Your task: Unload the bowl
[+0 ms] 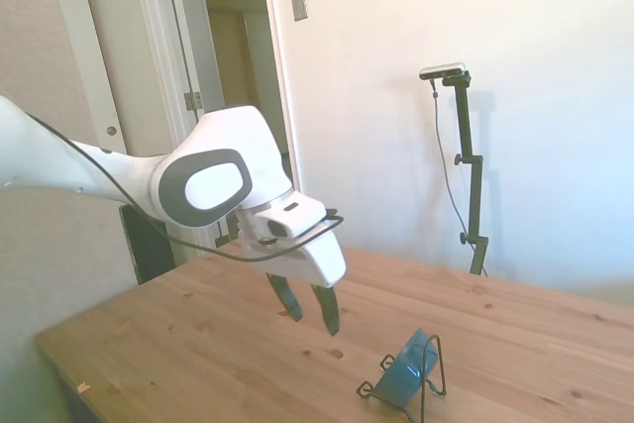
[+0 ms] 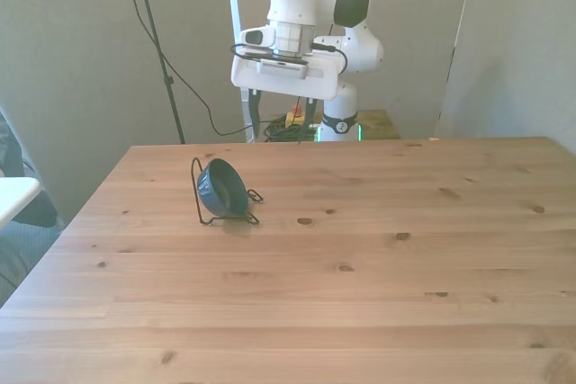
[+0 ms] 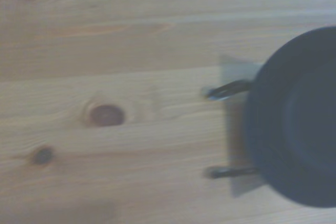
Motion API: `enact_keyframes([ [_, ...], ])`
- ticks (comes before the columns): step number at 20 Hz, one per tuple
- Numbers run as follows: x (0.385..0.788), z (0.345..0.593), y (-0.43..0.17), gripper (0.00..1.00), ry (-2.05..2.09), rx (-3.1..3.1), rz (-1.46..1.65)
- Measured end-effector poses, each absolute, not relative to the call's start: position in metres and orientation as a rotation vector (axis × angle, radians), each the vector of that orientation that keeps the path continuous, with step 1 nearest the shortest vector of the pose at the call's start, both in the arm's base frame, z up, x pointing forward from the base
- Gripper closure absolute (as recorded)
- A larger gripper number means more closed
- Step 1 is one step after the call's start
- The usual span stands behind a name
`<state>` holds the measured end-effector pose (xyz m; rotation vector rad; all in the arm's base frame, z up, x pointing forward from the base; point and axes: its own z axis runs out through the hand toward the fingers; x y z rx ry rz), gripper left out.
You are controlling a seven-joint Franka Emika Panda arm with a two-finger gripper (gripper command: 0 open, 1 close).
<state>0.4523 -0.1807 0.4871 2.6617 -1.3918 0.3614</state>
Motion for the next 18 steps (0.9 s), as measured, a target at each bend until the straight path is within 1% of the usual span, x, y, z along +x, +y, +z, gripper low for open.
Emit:
enact_keyframes([
  [2, 0.459, 0.496, -0.2, 0.0, -1.415, 2.599, 0.364],
  [4, 0.464, 0.497, -0.219, 0.0, -1.449, 2.545, 0.361],
  [5, 0.467, 0.494, -0.228, 0.0, -1.475, 2.513, 0.357],
  [6, 0.477, 0.483, -0.241, 0.0, -1.512, 2.479, 0.333],
  [9, 0.482, 0.487, -0.242, 0.0, -1.494, 2.454, 0.35],
  [11, 0.493, 0.488, -0.245, 0.0, -1.471, 2.447, 0.358],
  [18, 0.544, 0.469, -0.248, 0.0, -1.42, 2.438, 0.344],
])
